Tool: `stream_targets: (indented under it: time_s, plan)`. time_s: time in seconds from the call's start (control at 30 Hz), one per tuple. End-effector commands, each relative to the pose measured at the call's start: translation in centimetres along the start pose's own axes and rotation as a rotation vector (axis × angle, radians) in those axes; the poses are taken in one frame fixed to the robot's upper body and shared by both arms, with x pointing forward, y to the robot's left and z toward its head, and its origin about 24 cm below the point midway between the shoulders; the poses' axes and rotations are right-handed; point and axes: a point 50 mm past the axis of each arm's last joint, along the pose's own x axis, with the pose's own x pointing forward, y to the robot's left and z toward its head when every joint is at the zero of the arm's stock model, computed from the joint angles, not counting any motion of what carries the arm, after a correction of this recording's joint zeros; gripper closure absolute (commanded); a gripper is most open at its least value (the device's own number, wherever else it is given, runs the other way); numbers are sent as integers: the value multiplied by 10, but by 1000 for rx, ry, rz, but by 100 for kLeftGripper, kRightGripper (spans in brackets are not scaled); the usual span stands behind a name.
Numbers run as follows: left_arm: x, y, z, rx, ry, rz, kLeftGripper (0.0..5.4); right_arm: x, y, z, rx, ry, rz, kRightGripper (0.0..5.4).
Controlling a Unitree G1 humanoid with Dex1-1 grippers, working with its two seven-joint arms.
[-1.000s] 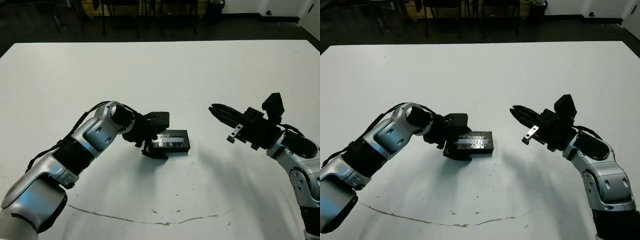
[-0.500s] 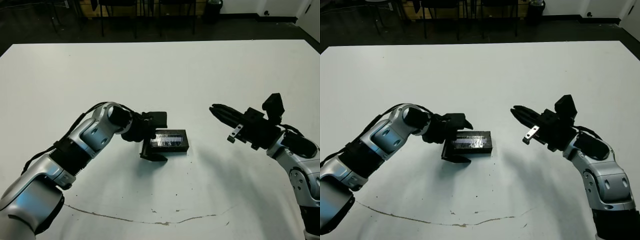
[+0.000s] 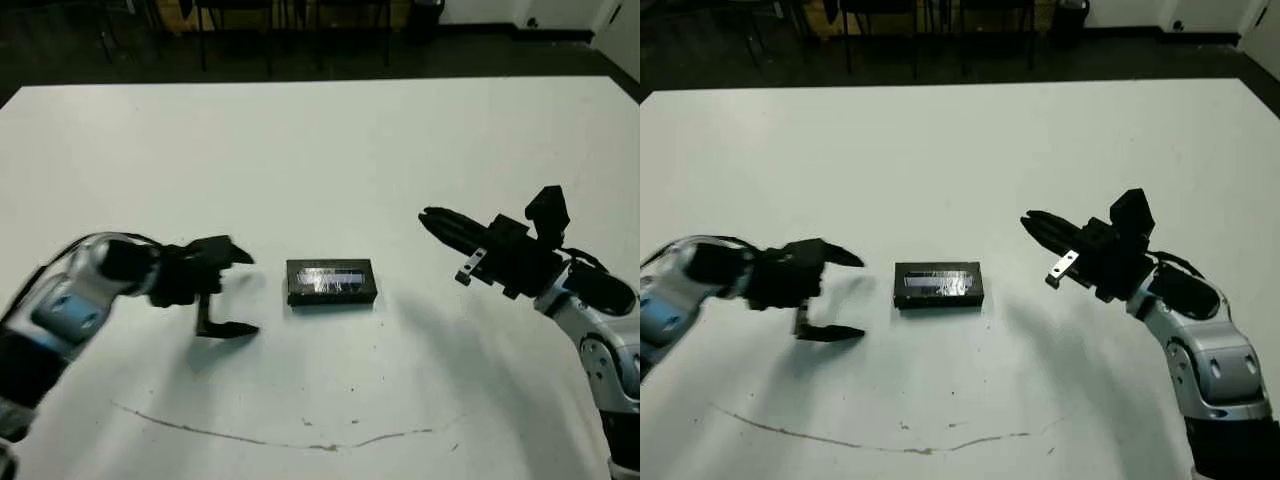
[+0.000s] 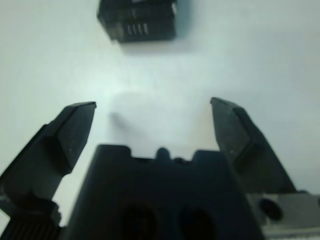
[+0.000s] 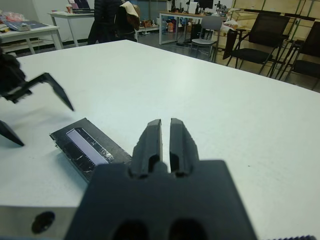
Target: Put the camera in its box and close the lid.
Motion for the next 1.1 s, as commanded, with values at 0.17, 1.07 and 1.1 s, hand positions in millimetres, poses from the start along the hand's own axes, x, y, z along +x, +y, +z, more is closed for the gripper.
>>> stream_targets:
  time_s: [0.17, 1.07, 1.1]
  plan:
    - [-39, -9, -19, -130, 107, 172, 1, 1, 0, -1, -7, 12, -3, 540]
    - [66, -21, 71, -386, -320, 692, 491, -1, 0, -6, 55, 32, -62, 540]
    - [70, -22, 70, -382, -295, 673, 510, -1, 1, -6, 52, 34, -64, 540]
